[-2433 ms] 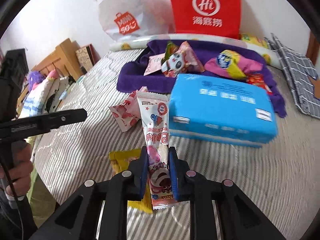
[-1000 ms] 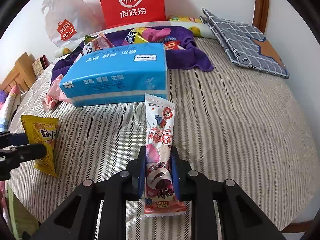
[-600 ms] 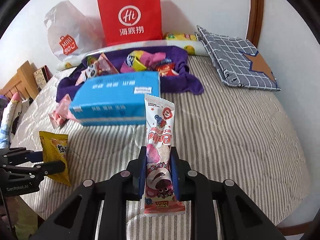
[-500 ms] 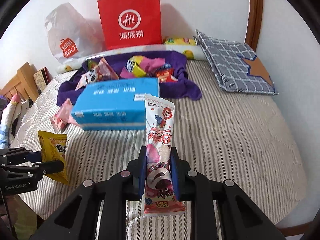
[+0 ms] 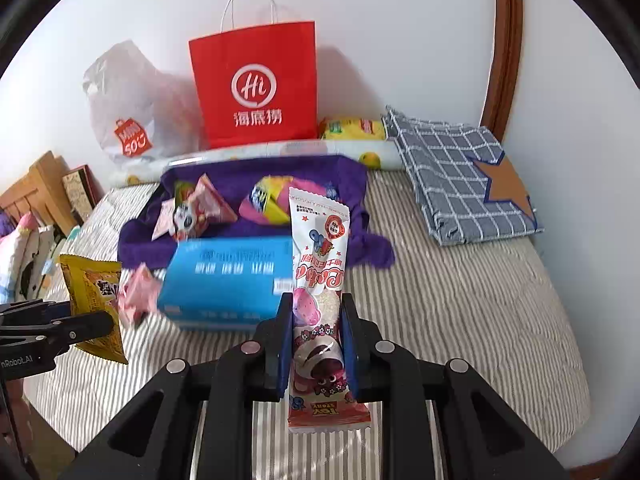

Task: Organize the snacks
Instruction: 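Grasp the yellow chip bag with the left gripper while the right gripper holds the snack stick, then carry the chip bag and snack stick over the purple towel with both grippers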

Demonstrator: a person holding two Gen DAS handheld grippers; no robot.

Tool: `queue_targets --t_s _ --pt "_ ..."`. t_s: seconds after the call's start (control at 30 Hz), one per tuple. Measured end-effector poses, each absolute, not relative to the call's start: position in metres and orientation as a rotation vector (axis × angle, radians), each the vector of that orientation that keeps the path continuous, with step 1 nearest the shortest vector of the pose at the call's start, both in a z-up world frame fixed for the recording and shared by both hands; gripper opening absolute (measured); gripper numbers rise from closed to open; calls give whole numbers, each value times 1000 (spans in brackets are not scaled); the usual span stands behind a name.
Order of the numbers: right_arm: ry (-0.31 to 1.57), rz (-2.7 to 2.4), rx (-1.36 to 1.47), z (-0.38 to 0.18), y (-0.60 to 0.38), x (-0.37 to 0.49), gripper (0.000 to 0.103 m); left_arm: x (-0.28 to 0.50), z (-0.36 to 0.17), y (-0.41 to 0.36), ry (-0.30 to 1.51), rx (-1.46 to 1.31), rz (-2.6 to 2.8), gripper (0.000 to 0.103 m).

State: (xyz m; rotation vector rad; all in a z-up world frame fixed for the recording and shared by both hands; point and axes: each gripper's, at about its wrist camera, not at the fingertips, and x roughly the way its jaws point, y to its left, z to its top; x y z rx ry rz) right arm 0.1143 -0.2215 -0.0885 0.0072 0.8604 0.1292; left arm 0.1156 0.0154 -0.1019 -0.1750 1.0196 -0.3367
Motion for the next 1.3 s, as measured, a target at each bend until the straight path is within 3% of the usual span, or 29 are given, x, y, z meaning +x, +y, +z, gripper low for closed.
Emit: queue_targets --t_s 0.67,1.3 --pt "830 145 15 -71 -217 185 21 193 -79 16 975 -209 -379 45" --pt "854 158 -7 -91 -209 248 21 261 -80 38 975 -255 -323 45"
